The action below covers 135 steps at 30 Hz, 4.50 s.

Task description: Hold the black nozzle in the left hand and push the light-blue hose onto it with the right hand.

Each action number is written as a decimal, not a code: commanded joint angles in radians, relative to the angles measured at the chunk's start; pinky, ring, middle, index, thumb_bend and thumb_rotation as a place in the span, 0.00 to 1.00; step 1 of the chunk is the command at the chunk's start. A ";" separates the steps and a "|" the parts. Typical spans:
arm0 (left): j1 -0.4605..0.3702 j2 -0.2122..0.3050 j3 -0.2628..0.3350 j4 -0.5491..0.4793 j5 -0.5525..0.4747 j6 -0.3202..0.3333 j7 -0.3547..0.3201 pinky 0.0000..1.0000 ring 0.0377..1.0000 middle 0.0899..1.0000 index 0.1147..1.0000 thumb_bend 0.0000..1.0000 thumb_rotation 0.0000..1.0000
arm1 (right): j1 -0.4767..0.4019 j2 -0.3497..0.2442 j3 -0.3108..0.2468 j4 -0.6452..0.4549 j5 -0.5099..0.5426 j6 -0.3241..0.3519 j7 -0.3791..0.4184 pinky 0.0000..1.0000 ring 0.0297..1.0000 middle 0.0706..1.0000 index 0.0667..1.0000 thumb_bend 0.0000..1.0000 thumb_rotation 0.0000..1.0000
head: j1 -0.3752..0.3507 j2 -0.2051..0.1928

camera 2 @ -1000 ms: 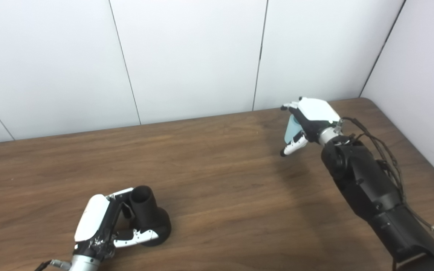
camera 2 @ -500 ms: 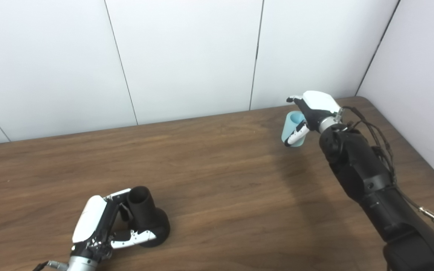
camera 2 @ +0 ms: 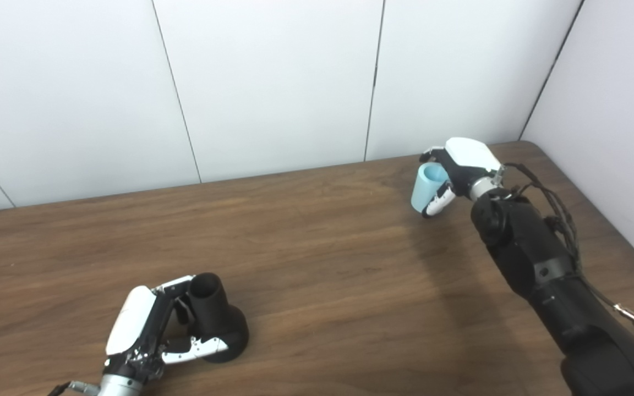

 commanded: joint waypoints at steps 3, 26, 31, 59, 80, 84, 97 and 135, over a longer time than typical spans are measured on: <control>0.065 0.017 -0.011 0.092 0.013 -0.019 0.003 0.29 0.36 0.46 0.46 0.47 0.00 | -0.031 -0.040 -0.007 -0.032 -0.002 -0.020 -0.033 0.56 0.60 0.65 0.67 0.90 0.08 | -0.002 0.004; 0.083 0.005 -0.008 0.061 0.002 0.031 -0.040 0.29 0.37 0.48 0.45 0.47 0.00 | -0.022 -0.023 -0.027 0.002 0.042 -0.136 -0.203 0.46 0.40 0.50 0.44 0.52 0.00 | 0.009 0.018; 0.088 -0.002 -0.008 0.044 0.006 0.057 -0.053 0.29 0.37 0.48 0.45 0.47 0.00 | 0.011 -0.026 -0.048 -0.063 0.052 -0.138 -0.207 0.46 0.39 0.50 0.44 0.52 0.00 | 0.031 0.021; 0.081 -0.072 -0.066 0.095 0.092 0.075 0.011 0.33 0.40 0.44 0.43 0.47 0.00 | 0.395 0.281 -0.093 -0.872 0.190 -0.110 -0.056 0.33 0.39 0.46 0.46 0.50 0.00 | 0.213 0.018; 0.085 -0.109 -0.091 0.070 0.122 0.132 0.001 0.34 0.41 0.44 0.43 0.48 0.00 | 0.449 0.432 -0.062 -1.026 0.213 -0.069 0.050 0.31 0.38 0.46 0.50 0.50 0.00 | 0.310 0.042; 0.083 -0.107 -0.093 0.069 0.125 0.137 -0.003 0.35 0.41 0.44 0.43 0.48 0.00 | 0.465 0.462 -0.054 -1.010 0.224 -0.093 0.032 0.31 0.38 0.46 0.50 0.49 0.00 | 0.310 0.044; 0.079 -0.108 -0.099 0.071 0.128 0.138 -0.004 0.35 0.40 0.42 0.44 0.48 0.00 | 0.486 0.509 -0.023 -0.975 0.155 -0.093 0.015 0.31 0.38 0.46 0.50 0.50 0.00 | 0.313 0.055; 0.068 -0.118 -0.124 0.074 0.134 0.175 -0.008 0.35 0.41 0.44 0.44 0.48 0.00 | 0.444 0.526 -0.008 -0.921 0.215 -0.131 0.021 0.33 0.39 0.46 0.47 0.50 0.00 | 0.343 0.070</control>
